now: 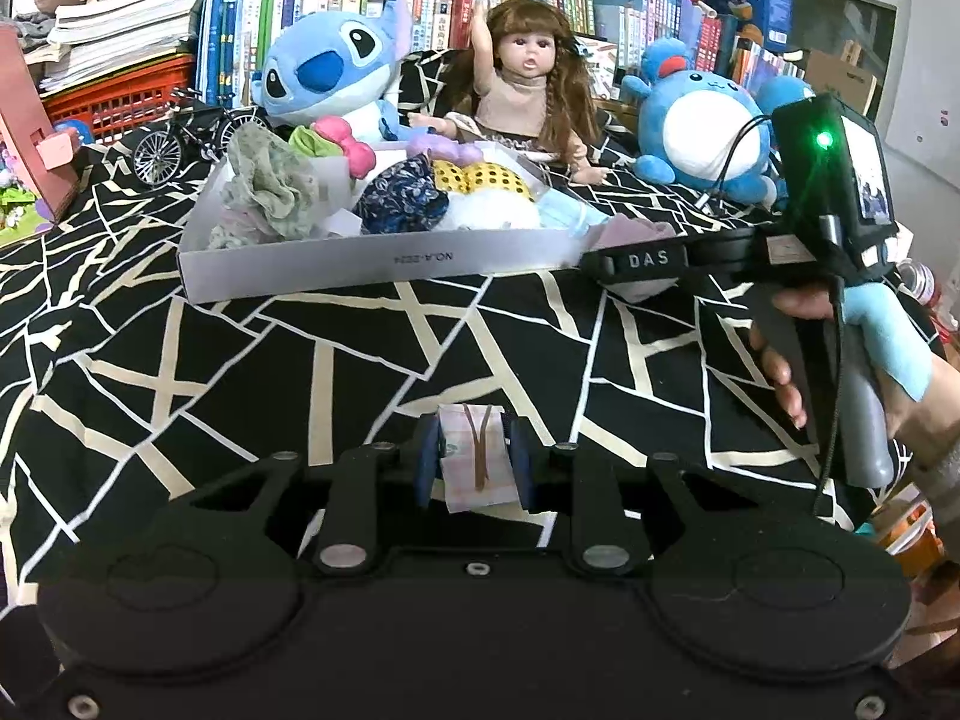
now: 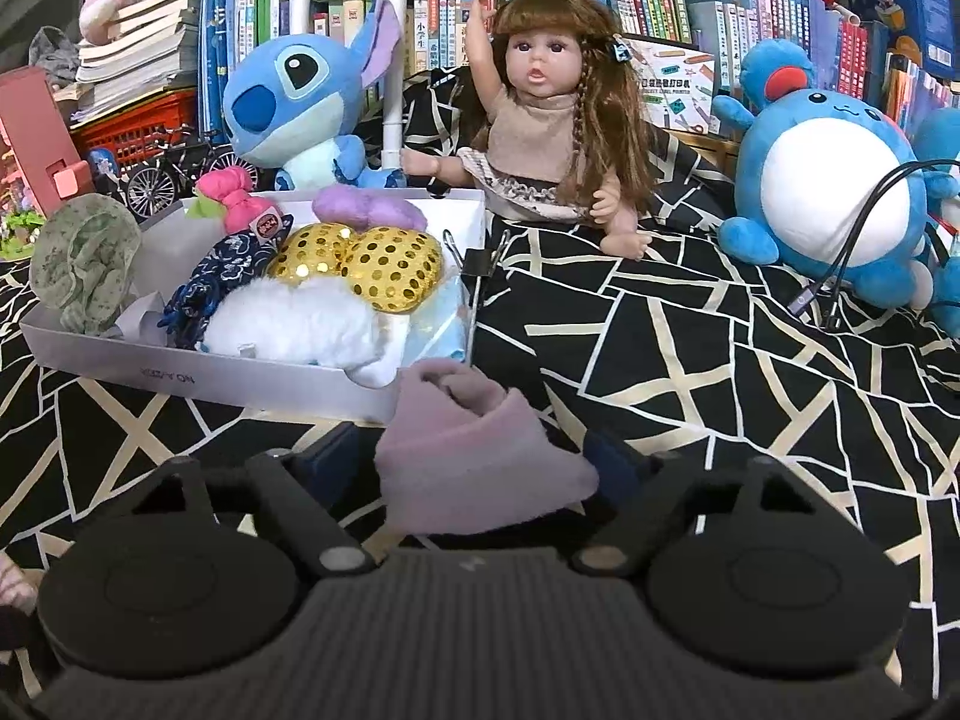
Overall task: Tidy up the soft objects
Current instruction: 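Grasp the pink knit sock with the right tool while the left tool grasps a small beige tag, then carry the sock and beige tag into the white box and open both tools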
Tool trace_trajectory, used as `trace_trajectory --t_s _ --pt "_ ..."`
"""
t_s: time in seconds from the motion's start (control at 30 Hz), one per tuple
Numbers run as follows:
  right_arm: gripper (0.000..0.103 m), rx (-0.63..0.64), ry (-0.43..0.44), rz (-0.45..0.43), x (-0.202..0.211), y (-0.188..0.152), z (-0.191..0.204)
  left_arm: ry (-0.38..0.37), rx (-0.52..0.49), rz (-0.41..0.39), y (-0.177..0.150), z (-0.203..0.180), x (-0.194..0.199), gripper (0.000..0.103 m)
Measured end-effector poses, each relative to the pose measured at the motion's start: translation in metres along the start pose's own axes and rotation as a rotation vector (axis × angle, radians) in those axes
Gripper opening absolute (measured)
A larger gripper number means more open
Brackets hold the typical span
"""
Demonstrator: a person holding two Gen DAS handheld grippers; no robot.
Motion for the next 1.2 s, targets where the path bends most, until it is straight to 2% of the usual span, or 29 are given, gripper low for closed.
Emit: trace_trajectory --t_s 0.03,0.23,0.43,0.7,1.2 --pt "0.076 -0.003 -0.005 0.000 0.000 0.000 -0.001 0.003 0.000 -0.001 0.001 0.001 0.000 0.024" --pt "0.063 -0.013 -0.008 -0.008 0.004 0.001 -0.002 0.019 0.011 -0.011 0.007 0.005 -0.001 0.024" --pt "0.056 -0.007 -0.005 -0.036 0.014 0.003 0.002 0.034 0.018 -0.018 0.012 0.011 -0.003 0.024" --pt "0.055 -0.018 0.022 -0.078 0.030 0.011 0.006 0.063 0.040 -0.050 0.027 0.025 -0.002 0.024" --pt "0.055 -0.016 0.084 -0.153 0.051 0.040 0.026 0.130 0.096 -0.143 0.084 0.073 -0.004 0.024"
Point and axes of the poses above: each gripper's, at about its wrist camera, not at the fingertips, and x roughly against the way its jaws point, z to its left, y to its top, the point moved 2 cm from there along -x, roughly the way its jaws point, and after that the axes turned 1 degree about -z, right-handed, at the moved point
